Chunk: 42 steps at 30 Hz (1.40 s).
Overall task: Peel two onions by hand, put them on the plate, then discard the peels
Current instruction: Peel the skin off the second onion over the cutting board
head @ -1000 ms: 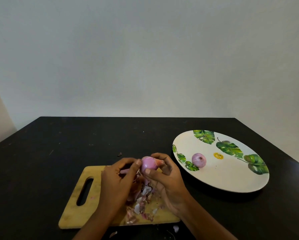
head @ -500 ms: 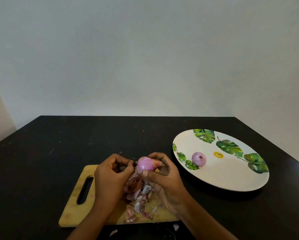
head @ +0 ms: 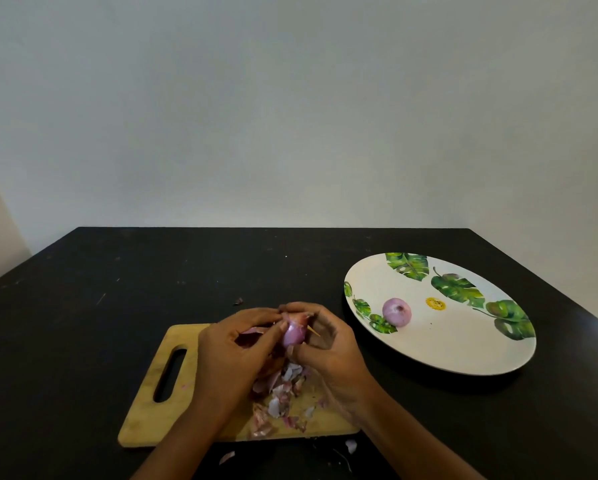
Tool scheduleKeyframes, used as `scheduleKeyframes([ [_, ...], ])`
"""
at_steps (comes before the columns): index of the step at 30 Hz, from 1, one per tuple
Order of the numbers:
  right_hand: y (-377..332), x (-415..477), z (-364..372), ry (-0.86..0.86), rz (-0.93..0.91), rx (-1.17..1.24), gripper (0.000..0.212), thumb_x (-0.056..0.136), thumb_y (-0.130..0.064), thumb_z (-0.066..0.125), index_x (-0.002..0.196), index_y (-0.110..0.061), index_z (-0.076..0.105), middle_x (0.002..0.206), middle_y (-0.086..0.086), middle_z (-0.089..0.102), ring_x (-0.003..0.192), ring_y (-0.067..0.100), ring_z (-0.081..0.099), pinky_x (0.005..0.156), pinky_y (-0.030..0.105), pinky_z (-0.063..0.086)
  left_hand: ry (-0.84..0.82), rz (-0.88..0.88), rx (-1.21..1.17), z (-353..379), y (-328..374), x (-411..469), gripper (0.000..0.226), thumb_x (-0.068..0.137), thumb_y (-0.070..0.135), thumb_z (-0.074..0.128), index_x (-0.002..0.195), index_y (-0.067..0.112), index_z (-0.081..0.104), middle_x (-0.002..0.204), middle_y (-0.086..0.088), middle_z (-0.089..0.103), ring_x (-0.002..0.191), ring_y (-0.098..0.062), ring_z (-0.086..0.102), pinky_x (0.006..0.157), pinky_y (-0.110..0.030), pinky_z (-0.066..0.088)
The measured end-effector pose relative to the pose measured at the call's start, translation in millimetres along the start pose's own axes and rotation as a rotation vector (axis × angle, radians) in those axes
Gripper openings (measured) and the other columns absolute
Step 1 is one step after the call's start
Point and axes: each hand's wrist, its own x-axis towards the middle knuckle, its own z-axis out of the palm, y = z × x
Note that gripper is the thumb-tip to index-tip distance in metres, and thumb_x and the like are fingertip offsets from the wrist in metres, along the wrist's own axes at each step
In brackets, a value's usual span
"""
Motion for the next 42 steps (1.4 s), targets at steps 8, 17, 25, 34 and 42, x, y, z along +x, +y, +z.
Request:
scheduleKeyframes([
  [8,-0.4,-2.1,-0.1,-0.031,-0.110,-0.193,0.049,0.070,-0.001,0.065,0.116,-0.020,0.064,0.113,-0.005,0.068,0.109,0.011,0.064,0.087,0.023,0.053,-0.122,0.120,0.179,-12.1,-1.1,3.9,0.025,0.075,0.043,0.055,0.092,0.030,0.067,0.084,0.027,0.063,0.081,0.008,0.063,0.070,-0.005,0.048],
  [17,3.9,-2.0,-0.7,-0.048,-0.073,-0.251,0.053,0.074,-0.003,0.066,0.125,-0.018,0.062,0.120,-0.002,0.065,0.114,0.012,0.062,0.095,0.031,0.052,-0.101,0.161,0.306,-9.1,-4.5,0.8,0.018,0.075,0.022,0.072,0.093,0.020,0.071,0.082,0.019,0.064,0.071,0.008,0.062,0.071,-0.005,0.048],
  [25,5.6,-3.6,3.5,-0.062,-0.052,-0.245,0.053,0.074,-0.005,0.065,0.124,-0.021,0.062,0.121,-0.007,0.065,0.116,0.009,0.060,0.095,0.029,0.052,0.016,0.060,0.333,-1.6,-1.7,-4.1,0.022,0.068,0.010,0.078,0.086,0.021,0.071,0.073,0.012,0.068,0.064,-0.003,0.064,0.061,-0.035,0.057],
  [34,4.0,-5.5,6.7,-0.036,-0.084,-0.194,0.051,0.069,-0.010,0.066,0.119,-0.022,0.065,0.120,-0.011,0.065,0.117,0.009,0.059,0.094,0.031,0.053,0.131,-0.116,0.178,5.5,2.1,-8.3,0.021,0.066,0.018,0.070,0.077,0.035,0.065,0.069,0.014,0.066,0.070,-0.009,0.064,0.065,-0.036,0.056],
  [42,6.9,-5.7,6.9,-0.033,-0.124,-0.099,0.045,0.069,0.003,0.066,0.112,-0.013,0.065,0.121,-0.005,0.061,0.116,0.015,0.060,0.087,0.029,0.054,0.150,-0.146,0.106,5.4,2.7,-8.7,0.018,0.064,0.026,0.066,0.082,0.027,0.070,0.072,0.012,0.068,0.072,-0.012,0.065,0.066,-0.042,0.056],
])
